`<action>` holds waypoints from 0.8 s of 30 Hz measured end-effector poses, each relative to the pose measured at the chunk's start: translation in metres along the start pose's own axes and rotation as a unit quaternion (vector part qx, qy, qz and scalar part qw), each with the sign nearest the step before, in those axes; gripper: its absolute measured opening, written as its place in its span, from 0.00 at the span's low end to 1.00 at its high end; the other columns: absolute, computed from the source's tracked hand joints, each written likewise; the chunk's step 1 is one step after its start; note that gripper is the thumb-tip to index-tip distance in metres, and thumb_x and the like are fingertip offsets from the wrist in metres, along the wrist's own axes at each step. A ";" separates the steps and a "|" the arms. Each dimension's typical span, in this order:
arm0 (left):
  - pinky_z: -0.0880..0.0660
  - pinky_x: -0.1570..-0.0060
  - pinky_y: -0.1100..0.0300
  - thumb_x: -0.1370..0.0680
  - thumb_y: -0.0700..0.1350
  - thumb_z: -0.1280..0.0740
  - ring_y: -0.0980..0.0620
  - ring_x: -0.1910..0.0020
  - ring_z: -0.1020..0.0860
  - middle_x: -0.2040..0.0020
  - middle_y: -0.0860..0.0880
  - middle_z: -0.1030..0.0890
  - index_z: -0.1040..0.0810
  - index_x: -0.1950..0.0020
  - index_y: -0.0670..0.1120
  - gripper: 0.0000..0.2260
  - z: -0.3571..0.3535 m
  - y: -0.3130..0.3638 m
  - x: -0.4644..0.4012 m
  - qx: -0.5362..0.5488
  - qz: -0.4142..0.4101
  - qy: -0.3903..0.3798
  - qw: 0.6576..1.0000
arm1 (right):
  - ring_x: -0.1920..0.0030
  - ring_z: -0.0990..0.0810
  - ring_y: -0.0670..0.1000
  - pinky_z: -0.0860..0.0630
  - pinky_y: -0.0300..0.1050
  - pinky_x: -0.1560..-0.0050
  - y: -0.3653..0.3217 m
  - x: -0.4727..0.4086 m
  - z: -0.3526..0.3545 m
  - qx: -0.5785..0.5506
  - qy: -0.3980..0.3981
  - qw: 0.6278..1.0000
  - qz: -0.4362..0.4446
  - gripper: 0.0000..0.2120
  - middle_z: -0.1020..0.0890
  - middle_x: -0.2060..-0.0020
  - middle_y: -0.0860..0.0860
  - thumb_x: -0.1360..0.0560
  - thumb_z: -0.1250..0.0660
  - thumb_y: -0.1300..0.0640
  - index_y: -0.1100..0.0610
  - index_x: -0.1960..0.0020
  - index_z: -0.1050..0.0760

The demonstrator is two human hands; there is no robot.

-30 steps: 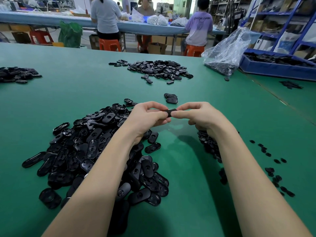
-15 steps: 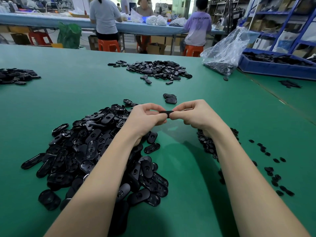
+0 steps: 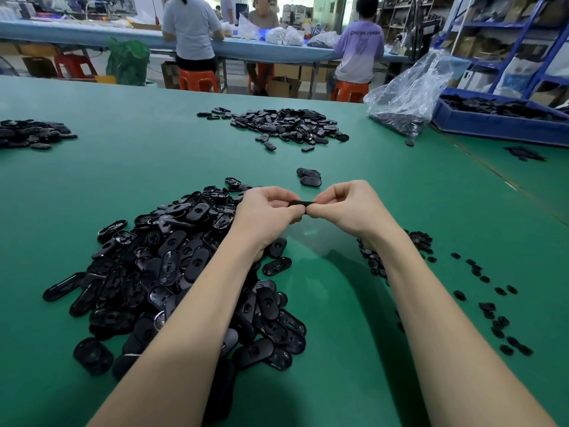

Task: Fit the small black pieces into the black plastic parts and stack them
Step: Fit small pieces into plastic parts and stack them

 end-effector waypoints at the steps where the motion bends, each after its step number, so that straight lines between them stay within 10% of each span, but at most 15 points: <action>1: 0.19 0.44 0.51 0.29 0.36 0.24 0.50 0.59 0.16 0.61 0.46 0.14 0.18 0.57 0.47 0.07 0.000 0.000 0.000 -0.005 -0.001 0.003 1.000 | 0.77 0.31 0.41 0.35 0.32 0.74 0.001 0.000 -0.001 -0.003 0.003 1.000 0.002 0.08 0.25 0.78 0.41 0.33 0.20 0.54 0.53 0.64 0.20; 9: 0.20 0.43 0.52 0.28 0.43 0.25 0.53 0.55 0.15 0.60 0.52 0.13 0.17 0.51 0.52 0.08 0.006 -0.005 -0.005 0.004 -0.019 0.018 1.000 | 0.72 0.26 0.42 0.24 0.43 0.62 -0.006 0.000 -0.005 0.116 0.025 0.981 0.155 0.08 0.16 0.65 0.37 0.30 0.24 0.51 0.43 0.55 0.21; 15: 0.30 0.60 0.80 0.24 0.44 0.30 0.64 0.62 0.20 0.58 0.58 0.17 0.17 0.51 0.51 0.04 0.019 0.010 -0.008 -0.200 -0.148 0.078 0.965 | 0.57 0.18 0.46 0.21 0.47 0.51 0.012 -0.046 0.004 0.132 0.085 0.985 0.066 0.06 0.16 0.59 0.39 0.29 0.24 0.50 0.44 0.55 0.20; 24: 0.22 0.46 0.53 0.24 0.45 0.33 0.55 0.54 0.21 0.58 0.60 0.20 0.19 0.53 0.54 0.05 0.017 0.003 -0.007 -0.377 -0.170 -0.045 0.909 | 0.48 0.18 0.49 0.29 0.41 0.57 0.028 -0.092 0.003 0.146 0.093 0.984 -0.038 0.08 0.15 0.52 0.43 0.28 0.27 0.51 0.44 0.49 0.19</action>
Point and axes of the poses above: each hand's wrist, its own x-axis away from the middle knuckle, its own z-axis out of the back of the hand, y = z × x, the point moved 4 cm from there along -x, towards the middle knuckle
